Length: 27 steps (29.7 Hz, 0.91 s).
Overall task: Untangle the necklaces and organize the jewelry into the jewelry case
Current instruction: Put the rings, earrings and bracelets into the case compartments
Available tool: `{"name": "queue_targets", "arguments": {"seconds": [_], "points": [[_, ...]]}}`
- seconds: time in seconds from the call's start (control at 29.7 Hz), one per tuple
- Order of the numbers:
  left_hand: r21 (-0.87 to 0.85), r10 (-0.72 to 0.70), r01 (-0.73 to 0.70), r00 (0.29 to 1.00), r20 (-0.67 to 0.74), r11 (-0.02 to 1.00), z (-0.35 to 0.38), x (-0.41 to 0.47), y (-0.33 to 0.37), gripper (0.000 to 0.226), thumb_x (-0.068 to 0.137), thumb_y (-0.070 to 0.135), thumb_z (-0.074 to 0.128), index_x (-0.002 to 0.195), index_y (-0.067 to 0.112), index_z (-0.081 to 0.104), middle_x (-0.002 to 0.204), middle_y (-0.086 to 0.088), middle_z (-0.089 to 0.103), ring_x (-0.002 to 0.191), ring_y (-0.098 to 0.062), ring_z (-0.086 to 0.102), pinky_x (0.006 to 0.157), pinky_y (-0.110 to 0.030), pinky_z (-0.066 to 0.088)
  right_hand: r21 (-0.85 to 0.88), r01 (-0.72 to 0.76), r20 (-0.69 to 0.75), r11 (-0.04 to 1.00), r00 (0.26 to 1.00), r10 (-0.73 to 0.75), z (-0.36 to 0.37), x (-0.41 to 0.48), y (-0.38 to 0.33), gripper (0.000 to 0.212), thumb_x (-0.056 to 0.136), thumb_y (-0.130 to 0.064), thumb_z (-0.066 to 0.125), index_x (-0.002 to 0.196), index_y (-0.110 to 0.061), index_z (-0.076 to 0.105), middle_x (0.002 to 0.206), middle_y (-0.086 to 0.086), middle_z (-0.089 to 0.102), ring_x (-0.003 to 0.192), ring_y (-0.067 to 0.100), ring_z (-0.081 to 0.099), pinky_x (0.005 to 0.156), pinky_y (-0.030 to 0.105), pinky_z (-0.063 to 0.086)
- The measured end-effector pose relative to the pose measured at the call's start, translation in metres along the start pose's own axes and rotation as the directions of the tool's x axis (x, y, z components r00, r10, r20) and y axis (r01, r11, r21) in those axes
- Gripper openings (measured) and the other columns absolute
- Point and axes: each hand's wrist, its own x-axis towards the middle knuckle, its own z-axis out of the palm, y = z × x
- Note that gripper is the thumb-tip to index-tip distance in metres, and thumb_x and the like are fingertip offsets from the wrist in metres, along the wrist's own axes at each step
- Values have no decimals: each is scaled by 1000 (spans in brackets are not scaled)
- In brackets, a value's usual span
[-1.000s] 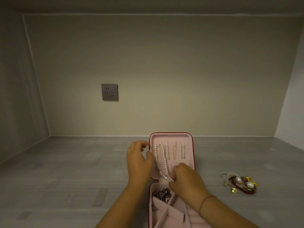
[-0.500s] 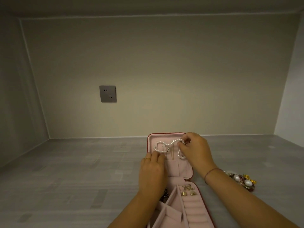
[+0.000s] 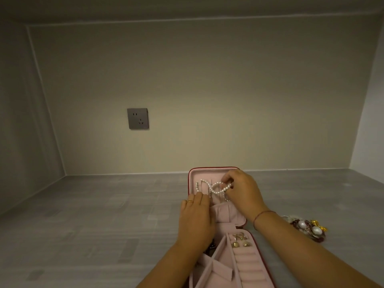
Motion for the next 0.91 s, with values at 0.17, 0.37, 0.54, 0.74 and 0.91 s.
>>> {"name": "queue_targets", "arguments": {"seconds": [0.17, 0.37, 0.54, 0.74, 0.91], "points": [[-149, -7, 20, 996, 84, 989, -1, 1, -4, 22, 76, 28, 31, 83, 21, 51, 82, 8, 49, 79, -11, 40, 72, -27, 30, -151, 16, 295, 988, 955, 29, 1, 7, 0, 23, 76, 0, 66, 95, -12, 65, 91, -2, 53, 80, 12, 53, 70, 17, 40], [-150, 17, -19, 1000, -15, 989, -2, 2, -1, 6, 73, 23, 44, 78, 22, 48, 80, 10, 44, 76, -7, 33, 66, -20, 26, 204, -110, 489, 973, 872, -4, -29, 6, -7, 17, 78, -1, 69, 92, -10, 66, 87, -1, 68, 68, 4, 62, 68, 12, 50], [-185, -23, 22, 1000, -1, 983, 0, 2, -3, 7, 75, 28, 48, 77, 22, 51, 84, 12, 40, 78, -9, 39, 70, -24, 30, 233, -54, 512, 971, 856, -75, -23, -4, -5, 12, 78, -8, 73, 88, -15, 72, 88, -3, 72, 82, 10, 67, 79, 22, 54], [-178, -46, 44, 999, -4, 983, 1, 3, -6, 14, 77, 32, 46, 79, 21, 54, 83, 10, 47, 79, -9, 41, 70, -24, 28, 303, 23, 516, 953, 836, -184, -36, -9, 0, 19, 72, -16, 80, 90, -17, 73, 95, -2, 66, 90, 12, 64, 85, 21, 51], [-186, -57, 60, 998, 22, 981, 3, 3, -8, 16, 80, 33, 45, 82, 21, 55, 84, 11, 49, 81, -10, 43, 73, -26, 30, 81, 149, 355, 985, 919, -168, -20, -14, 3, 9, 74, -16, 78, 81, -18, 73, 84, -7, 58, 74, 5, 55, 69, 13, 45]]}}
